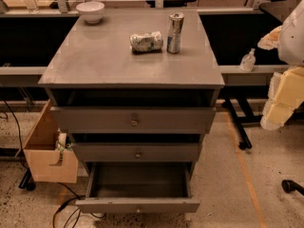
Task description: Close bottom drawer
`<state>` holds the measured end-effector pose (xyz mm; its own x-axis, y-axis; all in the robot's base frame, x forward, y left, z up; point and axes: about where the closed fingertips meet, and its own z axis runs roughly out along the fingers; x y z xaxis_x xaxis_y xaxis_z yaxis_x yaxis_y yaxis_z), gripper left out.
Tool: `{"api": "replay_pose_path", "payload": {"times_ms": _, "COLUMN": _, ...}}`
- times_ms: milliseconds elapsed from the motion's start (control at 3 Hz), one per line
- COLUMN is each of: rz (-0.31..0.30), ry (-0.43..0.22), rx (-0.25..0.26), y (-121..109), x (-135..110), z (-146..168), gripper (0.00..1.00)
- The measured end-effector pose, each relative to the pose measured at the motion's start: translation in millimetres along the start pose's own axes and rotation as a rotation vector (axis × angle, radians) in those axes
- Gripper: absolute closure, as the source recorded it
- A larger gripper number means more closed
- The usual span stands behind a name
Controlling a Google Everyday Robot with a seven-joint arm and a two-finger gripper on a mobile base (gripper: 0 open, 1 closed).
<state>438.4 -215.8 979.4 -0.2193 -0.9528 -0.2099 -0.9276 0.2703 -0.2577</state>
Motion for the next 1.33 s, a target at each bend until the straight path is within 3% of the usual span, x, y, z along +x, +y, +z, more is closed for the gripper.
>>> {"api": "replay_pose_path", "payload": {"times_ms": 333, "rz": 0.002, "ry": -0.002, "rx": 0.004, "y": 0, "x": 0, "z": 0, "gripper": 0.0}}
{"api": "replay_pose_path", "payload": {"times_ms": 667, "rz": 0.062, "ry": -0.025, "rx": -0.015, "y": 12, "x": 10, "z": 27, "gripper": 0.0}}
{"api": "replay_pose_path", "payload": {"times_ms": 1000, "rz": 0.177, "ry": -0.107, "rx": -0.069, "y": 44, "x": 16, "z": 89, "gripper": 0.0}}
{"api": "replay_pose_path", "payload": {"times_ms": 1333, "rz": 0.258, "ry": -0.188, "rx": -0.158, "y": 81, "x": 20, "z": 165, "gripper": 0.0}}
